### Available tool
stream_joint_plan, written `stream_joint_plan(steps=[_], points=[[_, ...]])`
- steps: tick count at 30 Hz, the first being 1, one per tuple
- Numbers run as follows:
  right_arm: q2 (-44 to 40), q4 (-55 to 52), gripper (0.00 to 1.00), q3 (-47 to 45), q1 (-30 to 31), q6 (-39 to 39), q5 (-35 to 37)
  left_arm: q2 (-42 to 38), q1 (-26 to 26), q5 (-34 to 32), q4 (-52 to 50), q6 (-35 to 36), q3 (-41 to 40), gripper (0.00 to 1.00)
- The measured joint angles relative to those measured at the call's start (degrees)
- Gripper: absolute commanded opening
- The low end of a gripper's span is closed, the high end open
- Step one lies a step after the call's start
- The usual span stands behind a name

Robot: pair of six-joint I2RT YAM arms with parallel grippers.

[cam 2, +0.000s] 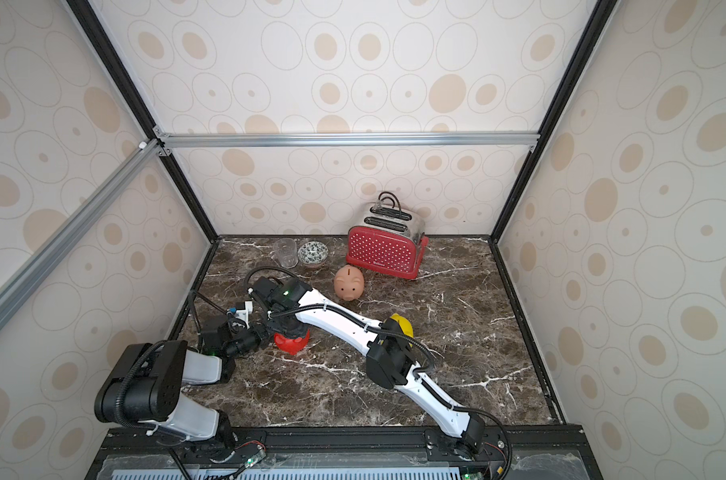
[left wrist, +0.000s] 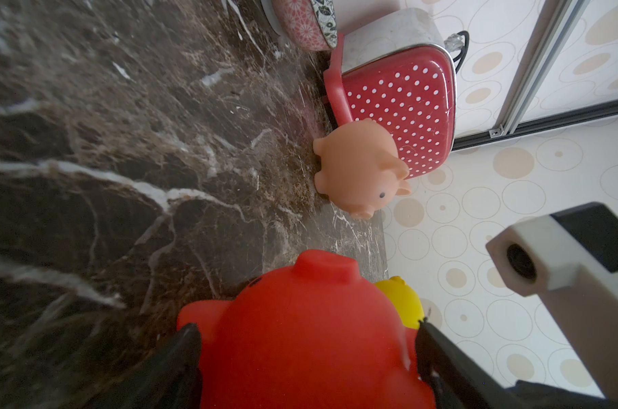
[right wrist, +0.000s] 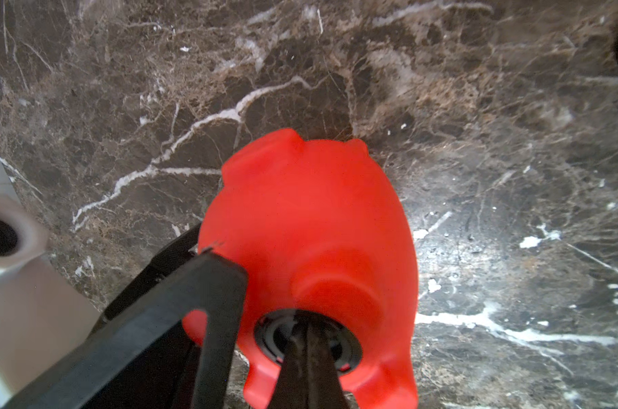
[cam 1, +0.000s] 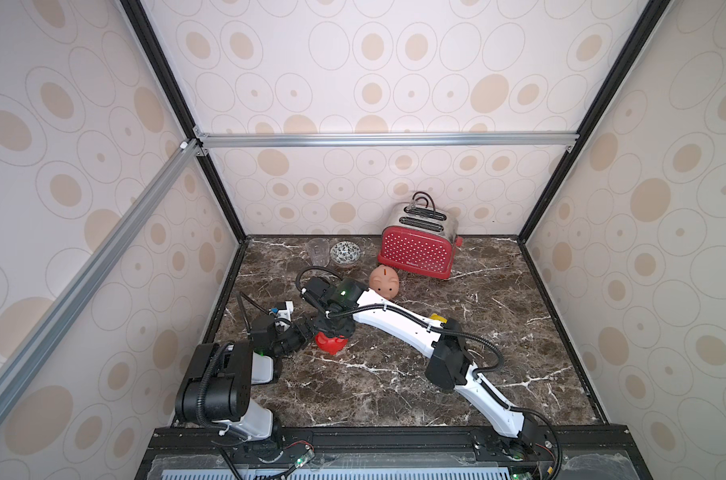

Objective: Close piggy banks
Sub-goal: Screw the knob on the piggy bank.

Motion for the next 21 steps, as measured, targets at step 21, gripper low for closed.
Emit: stream_joint_plan(steps=[21], points=[[-1.29, 2.27, 0.00, -2.86, 0.00, 14.36, -0.74, 0.70, -0.13, 0.31, 0.92, -0.02, 0.00, 0.94]])
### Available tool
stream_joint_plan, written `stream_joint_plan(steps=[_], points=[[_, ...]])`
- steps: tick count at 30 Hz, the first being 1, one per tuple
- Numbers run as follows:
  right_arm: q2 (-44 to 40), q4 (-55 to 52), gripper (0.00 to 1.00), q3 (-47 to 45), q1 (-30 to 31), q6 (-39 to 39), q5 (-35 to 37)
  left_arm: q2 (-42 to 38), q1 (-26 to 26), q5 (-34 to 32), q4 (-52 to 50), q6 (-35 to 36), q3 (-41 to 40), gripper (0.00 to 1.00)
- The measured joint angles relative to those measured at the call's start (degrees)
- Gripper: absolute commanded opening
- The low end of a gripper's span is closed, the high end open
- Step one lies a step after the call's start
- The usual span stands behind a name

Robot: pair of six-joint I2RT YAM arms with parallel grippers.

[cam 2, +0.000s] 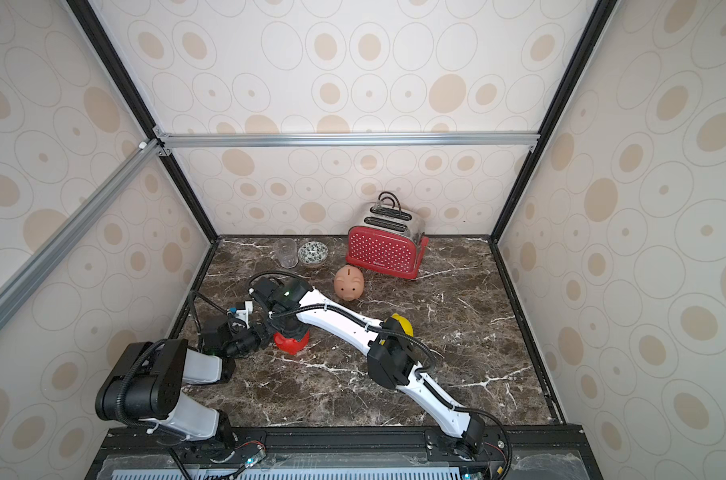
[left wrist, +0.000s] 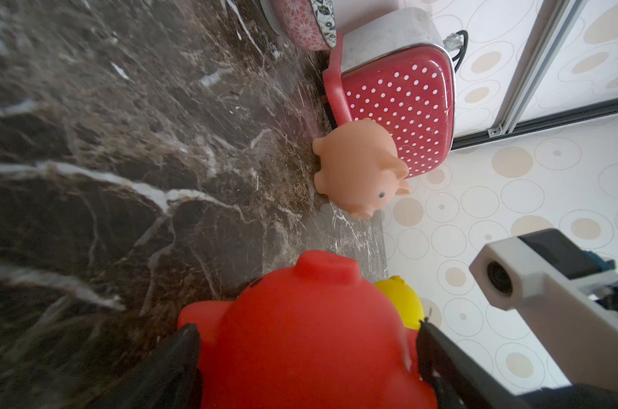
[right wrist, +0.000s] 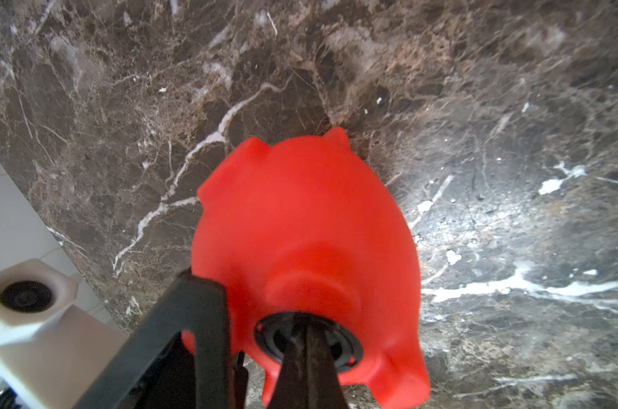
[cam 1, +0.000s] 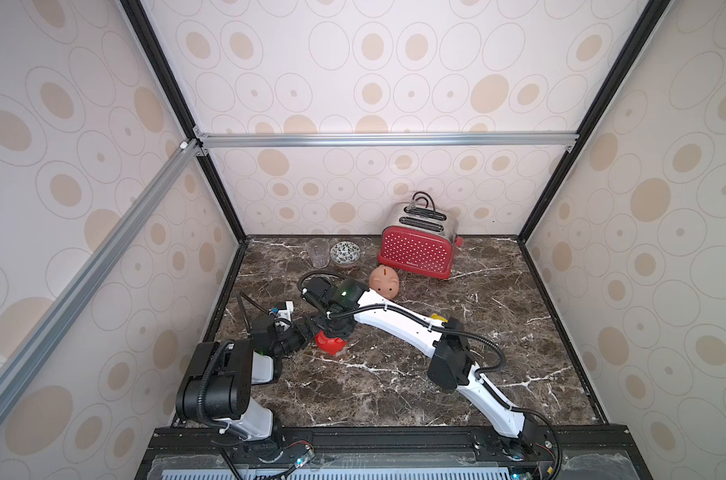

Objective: Close piggy banks
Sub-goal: Screw the knob on the piggy bank.

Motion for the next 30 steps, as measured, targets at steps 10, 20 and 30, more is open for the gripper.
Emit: stream_joint_plan(steps=[10, 20, 30], points=[[-1.84, 2.69, 0.00, -3.52, -0.07, 3.87, -0.70, 0.55, 0.00, 0.24, 0.81, -0.04, 0.00, 0.95], [-2.14, 3.10, 0.00, -4.13, -0.11, 3.98, -0.68, 0.59, 0.00, 0.24, 0.83, -0.04, 0.00, 0.95], [-2.45, 3.50, 0.00, -4.59, -0.11, 3.58, -0.92, 0.63, 0.00, 0.17, 0.70, -0.07, -0.04, 0.98]])
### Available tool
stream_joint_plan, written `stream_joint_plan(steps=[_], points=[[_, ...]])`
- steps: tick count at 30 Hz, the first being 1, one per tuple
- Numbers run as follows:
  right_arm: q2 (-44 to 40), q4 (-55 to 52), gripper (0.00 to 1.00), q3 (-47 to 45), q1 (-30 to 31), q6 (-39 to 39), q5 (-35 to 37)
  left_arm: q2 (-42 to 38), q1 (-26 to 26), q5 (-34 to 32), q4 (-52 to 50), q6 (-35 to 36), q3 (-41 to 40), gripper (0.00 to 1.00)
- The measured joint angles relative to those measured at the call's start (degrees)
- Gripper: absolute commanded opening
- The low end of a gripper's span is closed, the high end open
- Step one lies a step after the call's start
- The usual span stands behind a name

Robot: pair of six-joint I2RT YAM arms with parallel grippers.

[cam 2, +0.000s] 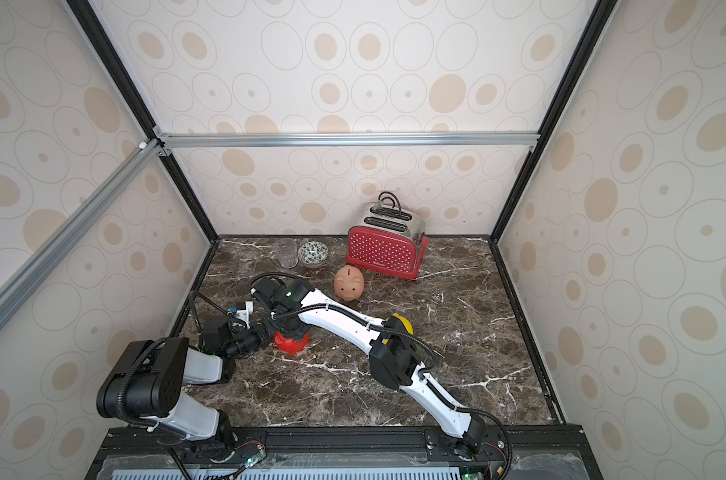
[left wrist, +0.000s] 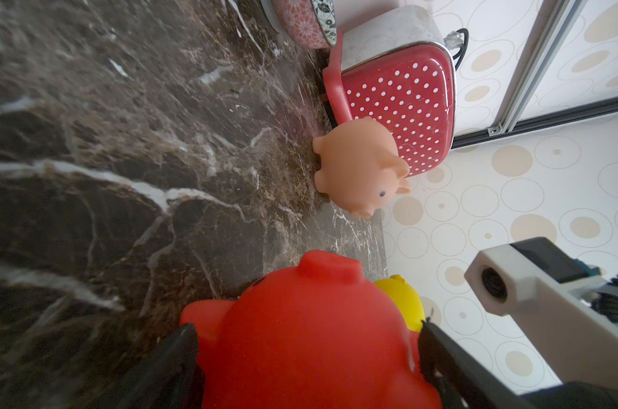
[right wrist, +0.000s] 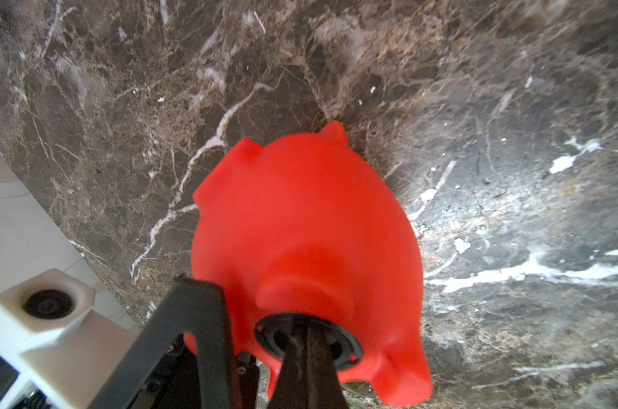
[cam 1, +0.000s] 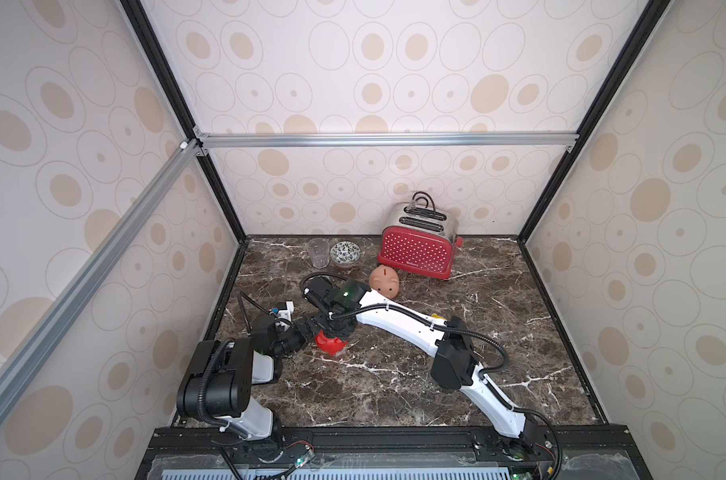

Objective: Close piggy banks
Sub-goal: Screw the knob on the piggy bank.

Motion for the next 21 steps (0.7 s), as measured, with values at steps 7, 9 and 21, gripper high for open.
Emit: stream_joint_plan(steps=[7, 9, 21], points=[[-1.68, 1.79, 0.15, -2.82, 0.17, -1.03, 0.26, -0.26, -0.24, -0.28, -0.85, -0.04, -0.17, 0.99], [-2.21, 1.81, 0.18, -3.19, 0.33, -1.25, 0.59, -0.42, -0.42, -0.35, -1.14, -0.04, -0.20, 0.99], [-5.77, 0.50, 0.22, -3.26, 1.18, -2.97, 2.27, -7.17, -0.63, -2.84, -10.08, 1.38, -0.20, 0.99]])
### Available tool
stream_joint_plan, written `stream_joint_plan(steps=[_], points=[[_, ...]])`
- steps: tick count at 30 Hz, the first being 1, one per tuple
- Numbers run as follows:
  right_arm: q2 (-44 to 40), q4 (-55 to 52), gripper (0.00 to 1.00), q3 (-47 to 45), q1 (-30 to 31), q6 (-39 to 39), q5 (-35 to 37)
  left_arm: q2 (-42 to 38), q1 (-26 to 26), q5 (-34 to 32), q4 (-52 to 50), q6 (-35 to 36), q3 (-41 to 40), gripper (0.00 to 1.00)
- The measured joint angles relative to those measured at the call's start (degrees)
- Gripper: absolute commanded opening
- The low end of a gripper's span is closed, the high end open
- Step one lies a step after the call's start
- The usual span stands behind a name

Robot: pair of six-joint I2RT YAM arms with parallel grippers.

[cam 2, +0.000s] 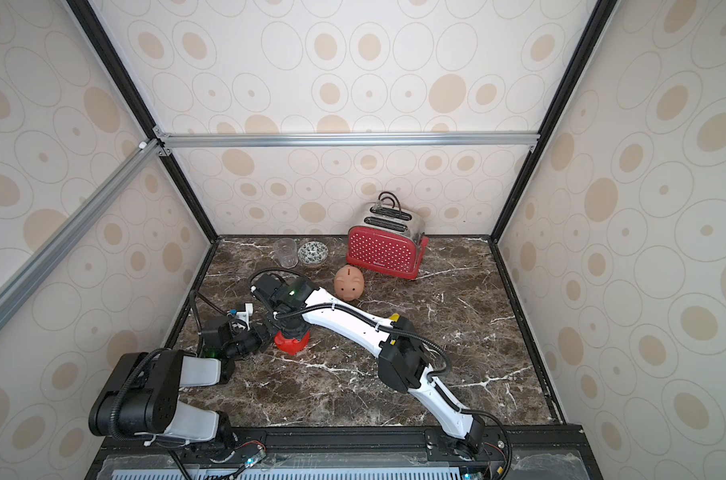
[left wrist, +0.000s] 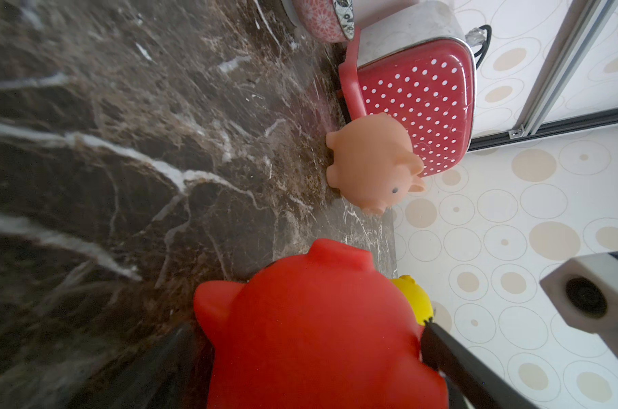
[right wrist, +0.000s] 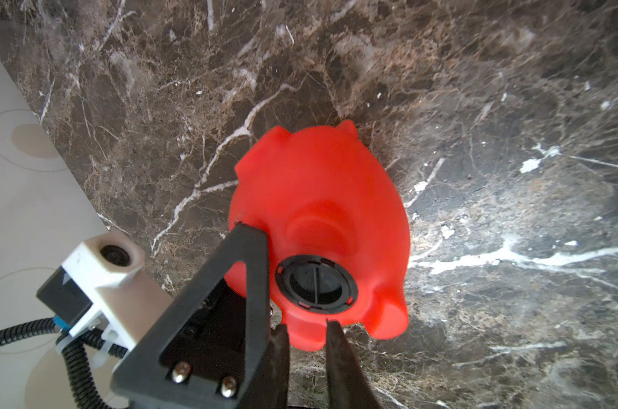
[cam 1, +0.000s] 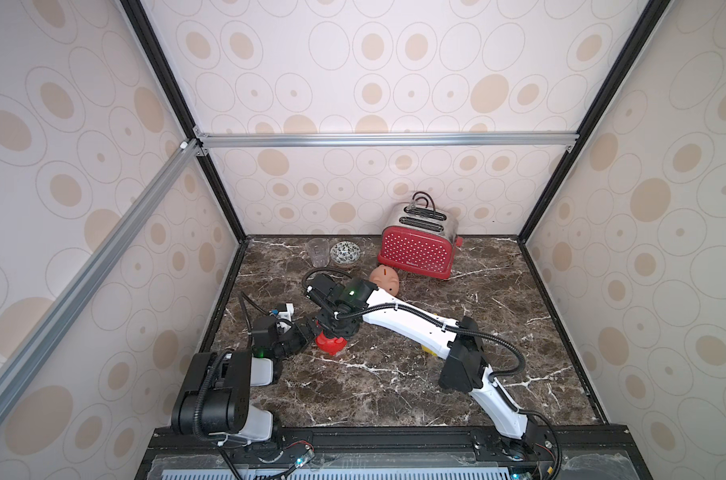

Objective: Close piggy banks
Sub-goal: Screw the knob on the piggy bank.

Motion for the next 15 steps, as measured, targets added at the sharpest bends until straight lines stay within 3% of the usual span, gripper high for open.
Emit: stream_joint_plan(steps=[15], points=[[-6.34, -0.42, 0.31, -4.79, 1.66, -5.64, 2.10, -20.83, 0.00, -9.27, -19.23, 1.51, 0.92, 0.99]])
